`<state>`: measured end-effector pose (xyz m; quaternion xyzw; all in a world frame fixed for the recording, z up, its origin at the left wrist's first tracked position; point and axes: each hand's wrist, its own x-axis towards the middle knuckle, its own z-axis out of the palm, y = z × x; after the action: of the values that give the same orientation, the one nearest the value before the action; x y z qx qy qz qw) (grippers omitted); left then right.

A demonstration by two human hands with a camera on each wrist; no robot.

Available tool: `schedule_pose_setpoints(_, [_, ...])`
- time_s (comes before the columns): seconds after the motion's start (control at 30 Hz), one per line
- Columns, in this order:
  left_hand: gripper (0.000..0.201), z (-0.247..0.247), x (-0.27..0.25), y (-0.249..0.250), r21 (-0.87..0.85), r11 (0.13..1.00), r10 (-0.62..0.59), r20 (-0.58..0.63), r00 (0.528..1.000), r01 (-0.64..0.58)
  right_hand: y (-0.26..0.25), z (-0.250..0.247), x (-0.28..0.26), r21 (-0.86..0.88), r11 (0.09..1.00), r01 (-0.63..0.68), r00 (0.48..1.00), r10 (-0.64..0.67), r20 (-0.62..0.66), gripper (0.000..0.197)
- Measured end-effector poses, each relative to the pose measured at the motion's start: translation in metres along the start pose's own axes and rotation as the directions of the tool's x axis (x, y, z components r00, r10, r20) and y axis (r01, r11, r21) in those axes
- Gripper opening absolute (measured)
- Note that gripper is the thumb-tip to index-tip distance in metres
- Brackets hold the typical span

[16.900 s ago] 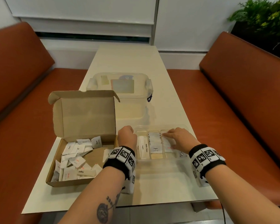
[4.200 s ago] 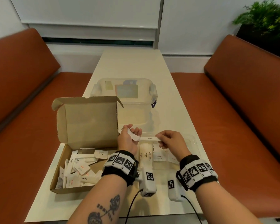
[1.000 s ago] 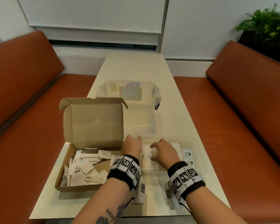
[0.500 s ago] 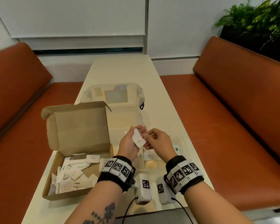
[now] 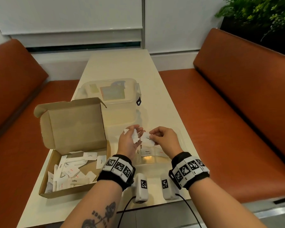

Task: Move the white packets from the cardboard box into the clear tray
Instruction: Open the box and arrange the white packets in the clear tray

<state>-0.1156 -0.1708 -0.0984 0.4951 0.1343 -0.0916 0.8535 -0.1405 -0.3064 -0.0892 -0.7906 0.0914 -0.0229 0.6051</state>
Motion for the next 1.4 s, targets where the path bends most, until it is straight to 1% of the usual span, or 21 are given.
schedule_pose_setpoints(0.1, [0.02, 0.0, 0.001, -0.002, 0.154, 0.988, 0.0, -0.045, 0.999, 0.007, 0.005, -0.007, 0.0, 0.006, 1.0, 0.01, 0.999, -0.01, -0.043, 0.009])
schedule_pose_setpoints(0.2, [0.017, 0.005, 0.0, -0.007, 0.342, 0.937, -0.053, -0.046, 0.998, 0.066, 0.009, -0.011, 0.001, 0.066, 0.998, 0.023, 0.989, -0.013, -0.144, 0.009])
schedule_pose_setpoints(0.27, [0.017, 0.007, -0.003, -0.011, 0.459, 0.884, -0.105, 0.006, 0.994, 0.09, 0.01, -0.011, 0.003, 0.091, 0.995, 0.039, 0.979, -0.02, -0.205, 0.009])
schedule_pose_setpoints(0.33, [0.015, 0.007, -0.006, -0.016, 0.544, 0.837, -0.122, 0.083, 0.989, 0.058, 0.011, -0.011, 0.004, 0.096, 0.994, 0.046, 0.975, -0.023, -0.221, 0.012])
schedule_pose_setpoints(0.43, [0.013, 0.008, -0.006, -0.017, 0.643, 0.766, -0.069, 0.091, 0.993, -0.005, 0.011, -0.012, 0.003, 0.063, 0.998, 0.026, 0.983, -0.014, -0.182, 0.014])
schedule_pose_setpoints(0.5, [0.021, 0.009, -0.004, -0.016, 0.717, 0.695, -0.025, 0.104, 0.994, -0.058, 0.009, -0.013, 0.004, 0.001, 1.0, 0.017, 0.993, -0.017, -0.114, 0.015])
schedule_pose_setpoints(0.53, [0.025, 0.008, -0.003, -0.016, 0.75, 0.655, -0.008, 0.125, 0.992, -0.09, 0.007, -0.014, 0.005, -0.071, 0.997, 0.03, 0.998, -0.035, -0.06, 0.023])
schedule_pose_setpoints(0.6, [0.03, 0.009, -0.002, -0.014, 0.789, 0.597, 0.011, 0.171, 0.985, -0.143, 0.002, -0.014, 0.008, -0.238, 0.966, 0.103, 0.994, -0.089, 0.067, 0.045])
schedule_pose_setpoints(0.63, [0.031, 0.009, -0.002, -0.013, 0.803, 0.574, 0.015, 0.185, 0.983, -0.16, -0.001, -0.013, 0.009, -0.29, 0.947, 0.138, 0.987, -0.108, 0.117, 0.049])
schedule_pose_setpoints(0.67, [0.031, 0.009, -0.002, -0.011, 0.817, 0.551, 0.018, 0.189, 0.982, -0.167, -0.004, -0.012, 0.01, -0.315, 0.936, 0.156, 0.983, -0.114, 0.147, 0.048])
schedule_pose_setpoints(0.73, [0.03, 0.008, -0.001, -0.01, 0.834, 0.527, 0.028, 0.176, 0.984, -0.164, -0.005, -0.012, 0.013, -0.339, 0.928, 0.154, 0.983, -0.107, 0.152, 0.036])
schedule_pose_setpoints(0.83, [0.025, 0.002, 0.001, -0.008, 0.819, 0.55, 0.055, 0.158, 0.986, -0.162, -0.003, -0.017, 0.015, -0.391, 0.911, 0.134, 0.986, -0.082, 0.148, 0.015])
schedule_pose_setpoints(0.9, [0.021, -0.001, 0.001, -0.007, 0.813, 0.557, 0.061, 0.162, 0.985, -0.168, 0.001, -0.019, 0.014, -0.422, 0.9, 0.11, 0.984, -0.038, 0.174, 0.014])
schedule_pose_setpoints(1.0, [0.016, -0.003, 0.002, -0.009, 0.807, 0.567, 0.08, 0.149, 0.986, -0.167, 0.009, -0.017, 0.01, -0.416, 0.907, 0.069, 0.977, 0.024, 0.214, 0.016])
schedule_pose_setpoints(1.03, [0.015, -0.004, 0.003, -0.01, 0.807, 0.567, 0.11, 0.122, 0.986, -0.163, 0.012, -0.015, 0.008, -0.407, 0.911, 0.059, 0.978, 0.029, 0.206, 0.014])
schedule_pose_setpoints(1.1, [0.017, -0.009, 0.007, -0.011, 0.81, 0.568, 0.198, 0.037, 0.979, -0.145, 0.019, -0.009, 0.004, -0.388, 0.921, 0.03, 0.99, 0.026, 0.137, 0.005])
schedule_pose_setpoints(1.13, [0.02, -0.012, 0.009, -0.011, 0.799, 0.587, 0.238, -0.017, 0.971, -0.13, 0.022, -0.005, 0.003, -0.387, 0.922, 0.014, 0.995, 0.024, 0.094, 0.004])
schedule_pose_setpoints(1.17, [0.023, -0.016, 0.01, -0.011, 0.769, 0.629, 0.262, -0.069, 0.963, -0.116, 0.026, -0.002, 0.002, -0.39, 0.921, -0.003, 0.998, 0.028, 0.058, 0.006])
schedule_pose_setpoints(1.23, [0.023, -0.021, 0.013, -0.013, 0.659, 0.745, 0.252, -0.134, 0.958, -0.104, 0.033, 0.003, 0.001, -0.386, 0.922, -0.029, 0.999, 0.04, 0.02, 0.009])
schedule_pose_setpoints(1.3, [0.021, -0.023, 0.012, -0.015, 0.549, 0.829, 0.215, -0.139, 0.967, -0.106, 0.038, 0.008, 0.001, -0.395, 0.918, -0.032, 0.999, 0.038, 0.008, 0.01])
schedule_pose_setpoints(1.4, [0.026, -0.025, 0.01, -0.018, 0.439, 0.887, 0.208, -0.108, 0.972, -0.141, 0.043, 0.013, 0.005, -0.453, 0.892, -0.009, 1.0, 0.01, -0.001, 0.01])
